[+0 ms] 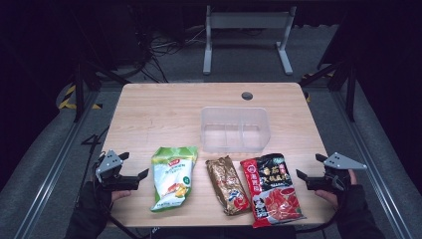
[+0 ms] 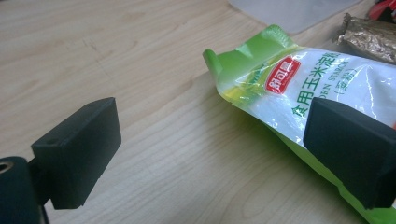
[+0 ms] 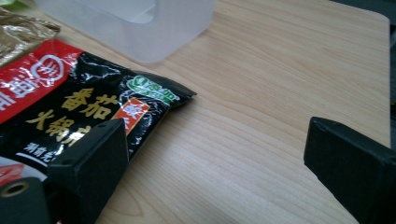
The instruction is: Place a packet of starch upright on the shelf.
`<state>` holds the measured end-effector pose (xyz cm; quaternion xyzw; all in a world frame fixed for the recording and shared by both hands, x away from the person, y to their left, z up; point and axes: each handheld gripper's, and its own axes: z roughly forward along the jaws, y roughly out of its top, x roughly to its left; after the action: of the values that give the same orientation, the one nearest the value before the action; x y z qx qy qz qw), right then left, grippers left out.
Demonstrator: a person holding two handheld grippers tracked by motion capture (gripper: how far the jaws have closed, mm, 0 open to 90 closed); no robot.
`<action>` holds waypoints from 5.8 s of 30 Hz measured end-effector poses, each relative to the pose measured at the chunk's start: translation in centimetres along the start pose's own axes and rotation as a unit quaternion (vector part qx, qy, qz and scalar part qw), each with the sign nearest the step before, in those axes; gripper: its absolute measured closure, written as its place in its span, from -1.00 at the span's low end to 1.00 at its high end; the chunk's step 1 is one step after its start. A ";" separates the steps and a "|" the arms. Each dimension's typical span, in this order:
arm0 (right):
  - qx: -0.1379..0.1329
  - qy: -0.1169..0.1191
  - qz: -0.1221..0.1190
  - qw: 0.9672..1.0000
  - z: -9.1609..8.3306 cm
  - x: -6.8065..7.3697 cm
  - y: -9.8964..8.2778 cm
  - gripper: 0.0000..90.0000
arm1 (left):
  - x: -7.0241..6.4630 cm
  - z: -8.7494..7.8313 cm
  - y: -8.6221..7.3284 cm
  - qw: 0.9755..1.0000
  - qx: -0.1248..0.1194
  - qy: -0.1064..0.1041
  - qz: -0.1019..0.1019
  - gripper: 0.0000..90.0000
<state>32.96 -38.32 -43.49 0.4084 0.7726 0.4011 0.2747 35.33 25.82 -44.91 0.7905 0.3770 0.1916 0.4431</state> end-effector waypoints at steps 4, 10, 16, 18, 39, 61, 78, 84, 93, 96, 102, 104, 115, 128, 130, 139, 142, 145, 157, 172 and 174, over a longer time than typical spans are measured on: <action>-0.004 0.007 0.020 1.000 -0.1 -0.4 -0.1 -0.82 | 0.1 0.3 -0.3 0.999 0.017 -0.028 -0.018 -0.83; 0.012 0.000 -0.005 1.000 0.3 0.4 0.3 -0.80 | 0.0 1.6 -0.6 0.993 0.056 -0.088 -0.052 -0.80; 0.014 0.009 -0.018 1.000 0.5 1.0 0.4 -0.79 | -0.3 3.4 0.6 0.988 0.074 -0.126 -0.052 -0.82; 0.010 0.012 -0.018 1.000 0.5 1.0 0.5 -0.79 | -0.4 4.6 1.2 0.985 0.085 -0.137 -0.056 -0.84; 0.025 0.030 -0.008 0.999 0.9 1.1 0.5 -0.73 | -1.1 8.0 2.5 0.964 0.139 -0.215 -0.074 -0.38; 0.039 0.015 0.004 0.999 0.9 0.8 0.4 -0.71 | -2.6 4.6 4.0 0.986 0.038 -0.159 -0.039 0.99; 0.039 0.007 0.012 0.999 0.8 0.6 0.4 -0.71 | -4.6 0.6 7.6 0.989 -0.071 -0.128 -0.013 0.99; 0.039 0.007 0.014 0.999 0.8 0.6 0.4 -0.72 | -4.8 -0.3 8.6 0.989 -0.091 -0.120 -0.008 1.00; 0.038 0.008 0.019 0.999 0.8 0.5 0.4 -0.72 | -5.5 -0.1 11.2 0.982 -0.141 -0.125 -0.027 1.00; 0.036 0.008 0.021 0.999 0.8 0.4 0.3 -0.72 | -5.7 0.5 12.5 0.980 -0.154 -0.123 -0.029 1.00; 0.035 0.008 0.027 0.999 0.8 0.3 0.2 -0.72 | -6.2 2.6 15.1 0.979 -0.163 -0.121 -0.026 1.00; 0.035 0.009 0.026 0.999 0.8 0.2 0.1 -0.72 | -6.3 3.3 15.7 0.977 -0.167 -0.126 -0.029 1.00; 0.038 0.007 0.019 0.999 0.9 0.2 0.0 -0.72 | -6.8 7.5 19.4 0.975 -0.181 -0.118 -0.050 1.00; 0.040 0.000 0.007 0.999 0.8 0.3 0.0 -0.72 | -7.5 12.8 21.5 0.977 -0.180 -0.083 -0.082 1.00; 0.041 0.000 0.006 0.999 0.8 0.3 0.0 -0.72 | -7.6 13.4 21.7 0.976 -0.184 -0.075 -0.087 1.00; 0.044 0.001 -0.001 0.999 0.9 0.5 0.1 -0.73 | -7.8 16.5 21.9 0.974 -0.199 -0.020 -0.105 1.00; 0.045 0.000 -0.006 0.999 0.9 0.6 0.1 -0.73 | -8.3 17.3 21.6 0.973 -0.204 -0.009 -0.110 0.99; 0.042 0.004 -0.009 0.999 0.8 0.7 0.1 -0.73 | -8.5 18.1 20.7 0.974 -0.197 -0.024 -0.106 0.99; 0.047 0.002 -0.017 0.999 0.9 0.9 0.1 -0.73 | -7.7 17.1 18.9 0.989 -0.130 -0.070 -0.010 0.53; 0.058 0.006 -0.020 0.998 1.2 1.1 0.2 -0.73 | -7.2 15.6 14.1 0.979 0.056 -0.082 0.175 0.55; 0.060 0.005 -0.022 0.998 1.2 1.1 0.2 -0.73 | -7.4 15.9 14.2 0.977 0.066 -0.077 0.185 0.59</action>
<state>33.37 -36.81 -44.07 0.4051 0.8053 0.3502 0.2544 46.75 6.70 -41.23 0.8865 0.2009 0.1836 0.3743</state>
